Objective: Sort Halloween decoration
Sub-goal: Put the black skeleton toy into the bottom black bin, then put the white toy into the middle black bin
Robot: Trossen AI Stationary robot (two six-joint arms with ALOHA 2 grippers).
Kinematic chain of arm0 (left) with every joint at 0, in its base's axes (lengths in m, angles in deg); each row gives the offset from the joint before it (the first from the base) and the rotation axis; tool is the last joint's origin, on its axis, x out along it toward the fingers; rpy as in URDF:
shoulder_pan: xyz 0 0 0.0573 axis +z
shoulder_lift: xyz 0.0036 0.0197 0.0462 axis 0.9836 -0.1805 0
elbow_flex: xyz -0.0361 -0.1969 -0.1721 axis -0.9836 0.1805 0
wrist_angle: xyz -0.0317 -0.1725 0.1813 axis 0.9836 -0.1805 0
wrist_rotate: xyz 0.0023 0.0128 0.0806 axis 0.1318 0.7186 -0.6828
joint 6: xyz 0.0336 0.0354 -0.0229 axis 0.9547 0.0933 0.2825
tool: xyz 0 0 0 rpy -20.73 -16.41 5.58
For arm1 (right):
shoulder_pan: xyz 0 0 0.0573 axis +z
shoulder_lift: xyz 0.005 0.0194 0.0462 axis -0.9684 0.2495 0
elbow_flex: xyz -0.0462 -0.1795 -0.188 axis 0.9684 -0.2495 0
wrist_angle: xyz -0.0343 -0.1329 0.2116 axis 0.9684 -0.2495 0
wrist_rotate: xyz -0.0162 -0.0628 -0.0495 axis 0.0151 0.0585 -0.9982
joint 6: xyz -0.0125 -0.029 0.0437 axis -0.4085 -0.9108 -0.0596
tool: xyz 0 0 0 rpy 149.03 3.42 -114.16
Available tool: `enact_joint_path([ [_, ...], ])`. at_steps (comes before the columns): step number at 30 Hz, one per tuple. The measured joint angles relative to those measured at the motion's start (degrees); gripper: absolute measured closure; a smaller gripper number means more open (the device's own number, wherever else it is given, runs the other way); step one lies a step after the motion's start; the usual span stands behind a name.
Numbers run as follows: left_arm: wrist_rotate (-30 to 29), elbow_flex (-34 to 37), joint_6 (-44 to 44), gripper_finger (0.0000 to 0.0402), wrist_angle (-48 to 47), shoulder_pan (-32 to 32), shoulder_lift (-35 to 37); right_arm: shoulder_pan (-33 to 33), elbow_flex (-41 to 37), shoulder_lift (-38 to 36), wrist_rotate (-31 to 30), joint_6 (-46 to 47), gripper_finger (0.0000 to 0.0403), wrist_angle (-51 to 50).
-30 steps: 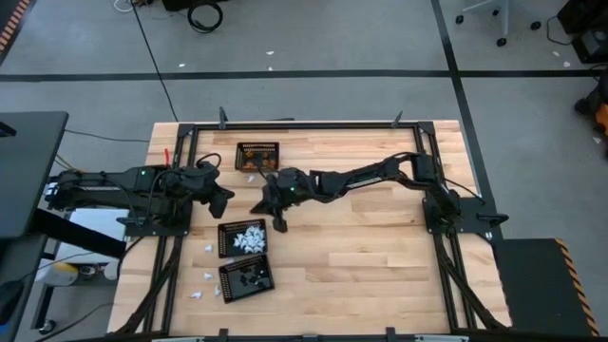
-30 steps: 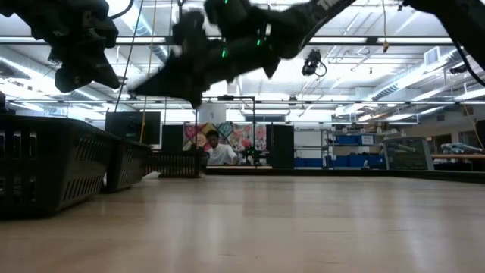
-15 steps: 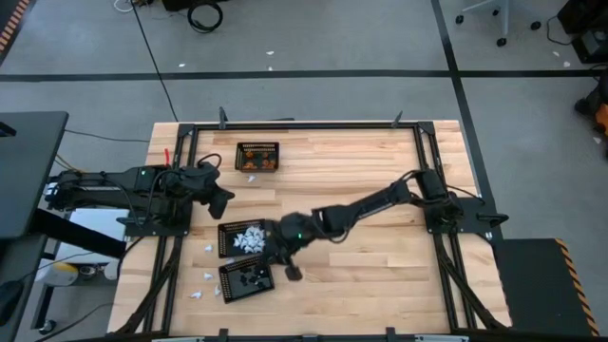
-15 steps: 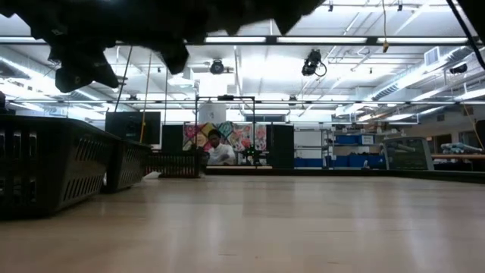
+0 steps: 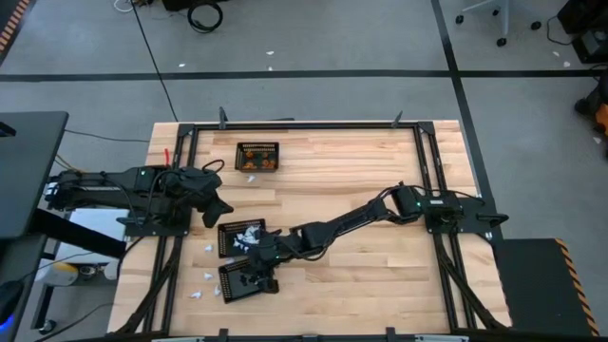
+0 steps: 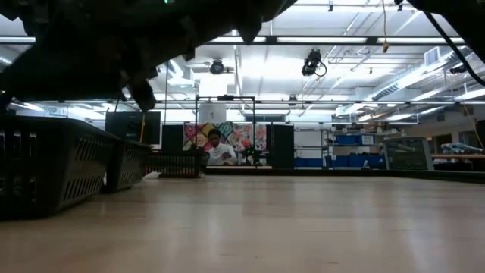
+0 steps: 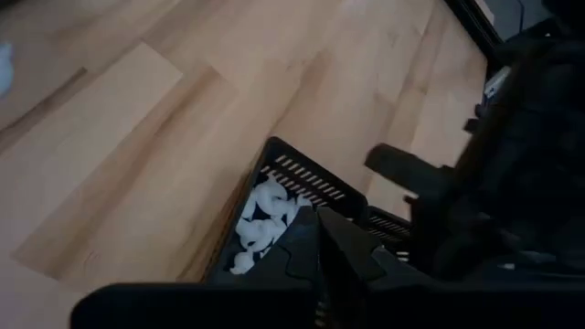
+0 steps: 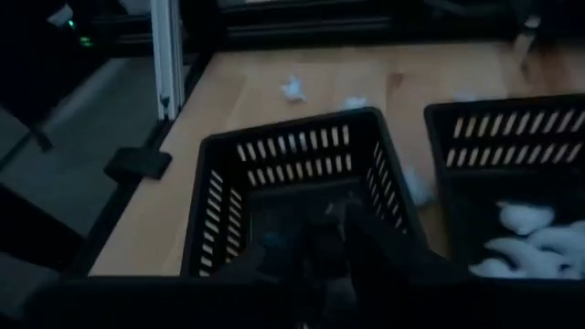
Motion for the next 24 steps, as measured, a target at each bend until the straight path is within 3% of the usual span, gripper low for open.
enact_joint_path([
  [9,0.31,0.0,-1.11,0.0384,0.43,-1.29,-0.02,-1.9,0.0,-0.56,4.79,5.73,0.0247,-3.04],
  [15,-1.07,0.0,-2.46,0.0384,0.42,-3.24,-0.02,-4.8,0.02,-3.99,5.02,9.13,0.0249,-4.66],
  [24,-4.51,0.0,-3.94,0.0384,0.29,-5.16,-0.02,-10.69,-0.02,-6.55,1.12,9.11,0.0261,-16.38],
])
